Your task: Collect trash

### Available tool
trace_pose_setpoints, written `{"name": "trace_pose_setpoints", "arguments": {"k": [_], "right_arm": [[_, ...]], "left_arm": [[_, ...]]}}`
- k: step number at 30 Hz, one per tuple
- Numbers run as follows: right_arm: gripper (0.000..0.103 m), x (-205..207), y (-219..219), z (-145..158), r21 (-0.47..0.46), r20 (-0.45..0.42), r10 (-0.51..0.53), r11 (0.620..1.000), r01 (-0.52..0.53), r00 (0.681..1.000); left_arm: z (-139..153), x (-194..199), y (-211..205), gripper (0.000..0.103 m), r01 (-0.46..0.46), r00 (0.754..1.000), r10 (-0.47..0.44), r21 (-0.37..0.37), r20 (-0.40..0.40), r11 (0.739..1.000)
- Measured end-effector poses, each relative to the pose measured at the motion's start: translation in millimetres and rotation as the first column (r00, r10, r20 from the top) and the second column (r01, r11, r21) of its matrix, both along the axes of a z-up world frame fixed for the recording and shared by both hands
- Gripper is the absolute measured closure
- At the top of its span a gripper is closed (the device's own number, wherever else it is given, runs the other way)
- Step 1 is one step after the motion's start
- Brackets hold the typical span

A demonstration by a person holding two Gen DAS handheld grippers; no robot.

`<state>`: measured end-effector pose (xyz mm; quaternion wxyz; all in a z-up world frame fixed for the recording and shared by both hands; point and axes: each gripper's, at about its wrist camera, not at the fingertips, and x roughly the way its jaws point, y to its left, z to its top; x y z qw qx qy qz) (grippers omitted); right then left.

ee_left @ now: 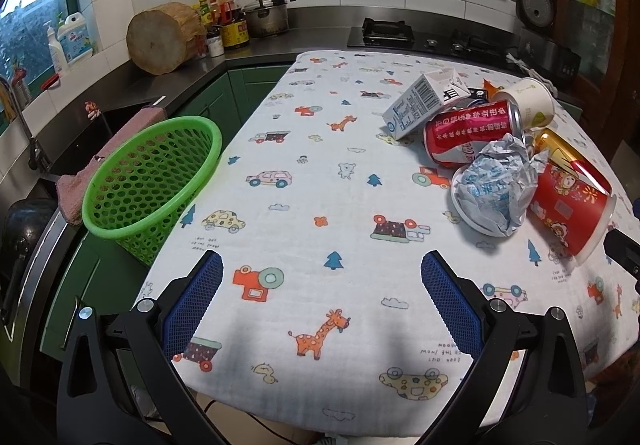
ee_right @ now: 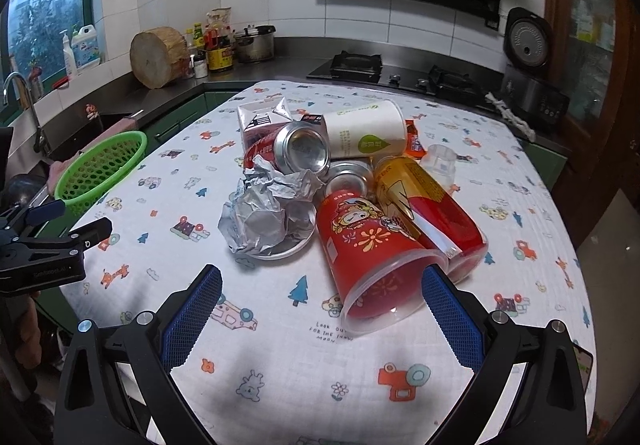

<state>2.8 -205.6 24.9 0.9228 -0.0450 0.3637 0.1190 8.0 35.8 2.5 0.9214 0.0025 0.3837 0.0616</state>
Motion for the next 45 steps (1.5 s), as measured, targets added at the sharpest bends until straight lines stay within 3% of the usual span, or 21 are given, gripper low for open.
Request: {"name": "trace_pose_setpoints", "arguments": {"k": [13, 25, 31, 38, 45], "right_arm": [[0.006, 41.6, -11.2, -8.4, -0.036, -0.098, 0.115, 0.992, -0.119, 0.989], [0.008, 89.6, -7.3, -18.2, -0.081, -0.260, 0.221, 0.965, -0.250, 0.940], [0.022, 107.4, -2.2, -34.3, -0.125, -0.346, 0.234, 0.948, -0.292, 0.909], [0.036, 117.5, -5.7, -46.0, -0.163, -0.391, 0.212, 0.942, -0.294, 0.896], [0.037, 109.3, -14.3, -42.9, -0.136, -0.398, 0.228, 0.943, -0.302, 0.889]], "left_arm": [[-2.6, 23.0, -10.9, 0.005, 0.034, 0.999, -0.034, -0.008, -0.030, 0.999], [-10.2, 32.5, -19.4, 0.005, 0.068, 0.996, -0.069, -0.021, -0.053, 0.997], [-9.9, 36.8, -23.1, 0.005, 0.104, 0.992, -0.107, -0.057, -0.060, 0.993], [-2.7, 44.1, -42.9, 0.005, 0.215, 0.974, -0.222, -0.138, -0.040, 0.967], [-5.8, 58.5, -73.2, 0.006, 0.303, 0.948, -0.316, -0.192, -0.041, 0.933]]}}
